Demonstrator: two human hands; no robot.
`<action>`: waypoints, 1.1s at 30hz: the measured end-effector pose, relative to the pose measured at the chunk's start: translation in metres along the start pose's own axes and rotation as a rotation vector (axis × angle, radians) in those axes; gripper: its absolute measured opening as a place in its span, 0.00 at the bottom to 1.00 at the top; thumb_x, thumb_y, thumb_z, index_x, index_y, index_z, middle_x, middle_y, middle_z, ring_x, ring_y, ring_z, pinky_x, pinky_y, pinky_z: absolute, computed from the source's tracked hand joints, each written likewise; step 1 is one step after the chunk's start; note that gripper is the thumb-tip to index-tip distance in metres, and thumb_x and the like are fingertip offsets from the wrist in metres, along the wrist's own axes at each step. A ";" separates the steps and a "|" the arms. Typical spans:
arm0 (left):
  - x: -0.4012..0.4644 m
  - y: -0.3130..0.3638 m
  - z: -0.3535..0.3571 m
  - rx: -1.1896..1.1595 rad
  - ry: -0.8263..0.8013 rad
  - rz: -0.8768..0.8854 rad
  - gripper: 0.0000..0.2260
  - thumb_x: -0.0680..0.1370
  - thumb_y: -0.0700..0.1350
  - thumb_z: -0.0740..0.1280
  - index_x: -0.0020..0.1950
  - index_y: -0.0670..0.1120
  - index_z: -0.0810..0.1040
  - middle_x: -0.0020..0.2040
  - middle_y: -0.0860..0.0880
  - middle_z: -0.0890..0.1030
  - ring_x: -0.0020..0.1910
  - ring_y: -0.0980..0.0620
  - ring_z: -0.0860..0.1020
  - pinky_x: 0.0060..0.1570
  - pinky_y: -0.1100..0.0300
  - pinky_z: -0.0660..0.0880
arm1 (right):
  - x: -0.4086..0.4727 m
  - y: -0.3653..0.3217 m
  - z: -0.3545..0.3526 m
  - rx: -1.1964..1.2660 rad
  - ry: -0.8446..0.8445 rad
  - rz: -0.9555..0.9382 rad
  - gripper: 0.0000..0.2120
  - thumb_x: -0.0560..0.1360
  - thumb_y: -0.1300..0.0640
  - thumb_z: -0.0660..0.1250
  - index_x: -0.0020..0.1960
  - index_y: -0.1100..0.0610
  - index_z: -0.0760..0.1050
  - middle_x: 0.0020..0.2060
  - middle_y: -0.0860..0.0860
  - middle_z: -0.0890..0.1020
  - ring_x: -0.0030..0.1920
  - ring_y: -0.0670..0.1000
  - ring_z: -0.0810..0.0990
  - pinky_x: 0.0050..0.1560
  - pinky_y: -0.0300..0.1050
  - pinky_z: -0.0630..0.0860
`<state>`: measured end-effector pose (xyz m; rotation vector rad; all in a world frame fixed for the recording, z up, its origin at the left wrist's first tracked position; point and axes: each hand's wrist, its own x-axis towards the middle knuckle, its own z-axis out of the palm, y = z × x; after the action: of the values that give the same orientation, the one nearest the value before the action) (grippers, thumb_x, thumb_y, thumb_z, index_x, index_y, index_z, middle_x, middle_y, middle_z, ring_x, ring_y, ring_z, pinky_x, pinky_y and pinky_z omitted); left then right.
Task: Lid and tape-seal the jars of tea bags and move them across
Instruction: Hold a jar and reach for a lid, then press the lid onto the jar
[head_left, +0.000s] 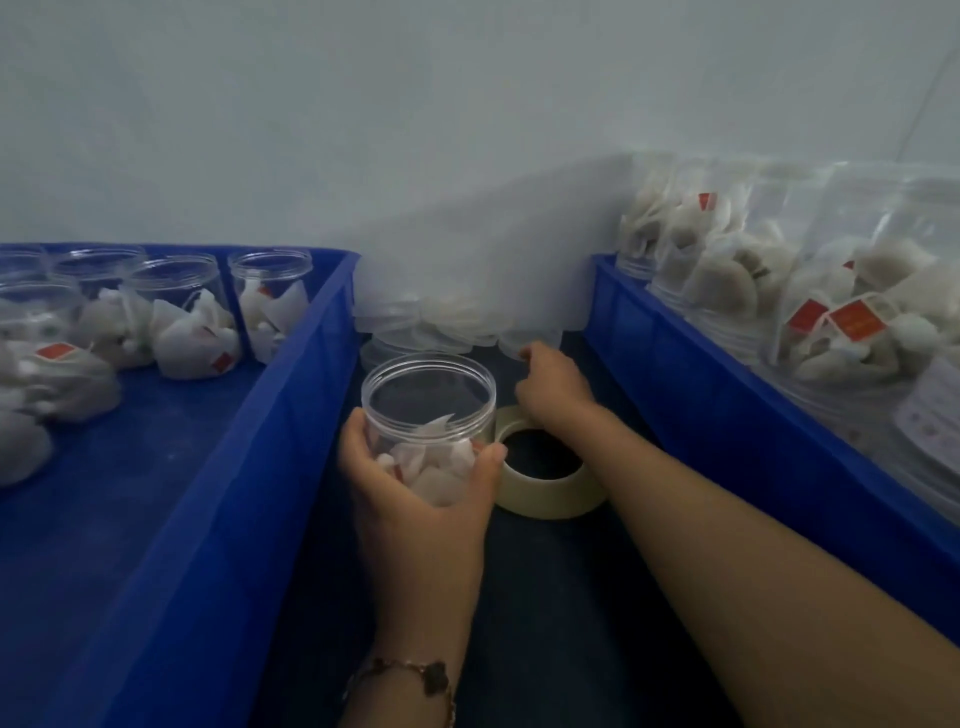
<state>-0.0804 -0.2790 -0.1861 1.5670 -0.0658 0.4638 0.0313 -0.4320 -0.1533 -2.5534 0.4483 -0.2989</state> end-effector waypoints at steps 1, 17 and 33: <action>-0.001 -0.001 0.001 0.000 0.010 0.012 0.48 0.57 0.64 0.72 0.72 0.60 0.54 0.67 0.55 0.67 0.59 0.57 0.71 0.45 0.72 0.64 | 0.008 0.000 0.002 -0.061 -0.017 -0.018 0.18 0.77 0.63 0.61 0.66 0.57 0.67 0.58 0.56 0.75 0.54 0.55 0.75 0.56 0.51 0.75; 0.001 -0.014 0.002 -0.001 0.049 0.054 0.47 0.55 0.70 0.72 0.70 0.65 0.54 0.69 0.58 0.67 0.64 0.59 0.71 0.56 0.66 0.68 | 0.064 0.015 0.009 -0.434 0.206 -0.134 0.16 0.78 0.68 0.59 0.65 0.61 0.69 0.57 0.62 0.76 0.56 0.61 0.75 0.52 0.50 0.71; -0.009 0.002 -0.005 0.097 0.009 -0.011 0.44 0.50 0.66 0.73 0.62 0.66 0.57 0.60 0.57 0.71 0.56 0.52 0.75 0.51 0.49 0.77 | -0.097 -0.033 -0.077 1.241 0.398 0.042 0.11 0.75 0.66 0.63 0.48 0.51 0.75 0.29 0.47 0.82 0.32 0.44 0.82 0.33 0.36 0.78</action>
<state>-0.0906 -0.2767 -0.1878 1.6600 -0.0282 0.4716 -0.0719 -0.4047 -0.0828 -1.2676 0.2980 -0.7794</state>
